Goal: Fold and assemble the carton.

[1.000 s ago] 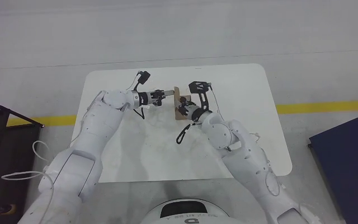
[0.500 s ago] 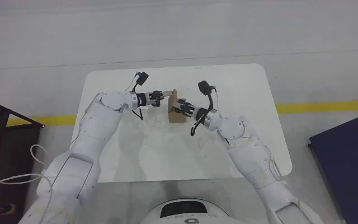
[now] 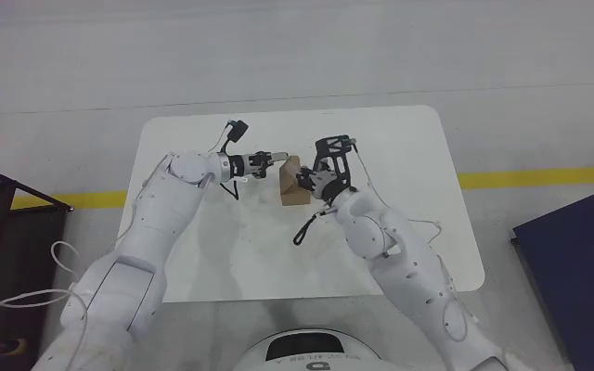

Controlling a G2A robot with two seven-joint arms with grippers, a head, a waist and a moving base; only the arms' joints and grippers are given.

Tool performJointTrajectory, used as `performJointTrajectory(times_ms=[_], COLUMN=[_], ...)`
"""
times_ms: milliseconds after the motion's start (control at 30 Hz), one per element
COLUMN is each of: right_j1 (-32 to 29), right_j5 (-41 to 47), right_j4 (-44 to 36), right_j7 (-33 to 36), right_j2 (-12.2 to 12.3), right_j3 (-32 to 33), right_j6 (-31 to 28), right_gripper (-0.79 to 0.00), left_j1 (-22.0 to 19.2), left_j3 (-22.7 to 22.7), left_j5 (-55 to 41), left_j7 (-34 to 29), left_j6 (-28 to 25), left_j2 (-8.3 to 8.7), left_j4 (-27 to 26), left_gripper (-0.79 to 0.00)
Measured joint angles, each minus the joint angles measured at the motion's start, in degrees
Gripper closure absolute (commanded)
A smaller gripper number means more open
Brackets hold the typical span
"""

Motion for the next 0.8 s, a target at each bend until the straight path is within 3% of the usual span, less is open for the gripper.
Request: performJointTrajectory(times_ms=[133,433,633,800], right_j1=[1.26,3.68,5.44,6.52], right_j5=[-6.41,-14.13,-18.32,-19.81], right_j4=[0.23,1.93,3.81,5.03], right_j7=[1.83,6.76,10.27,12.10], right_j2=[-0.28,-0.86,-1.47,-2.07], right_j3=[-2.79,-6.77,-9.37,-10.81], right_j6=[1.64,1.90,2.38,2.74], right_gripper=[-0.391,-0.351,-0.280,-0.139], left_j1=[0.23,1.27,1.91,2.35], left_j3=[-0.11,-0.88,-1.27,-1.50], left_j5=[0.01,-0.70,-1.27,-1.76], left_j7=[0.41,0.69,0.81,0.84], left_j6=[-0.07,-0.48,-0.66,-0.59], left_j2=[0.12,0.65,0.92,1.09], left_j4=[-0.28,-0.94,-1.71,-2.24], left_gripper=[-0.785,-0.785,-0.785,-0.785])
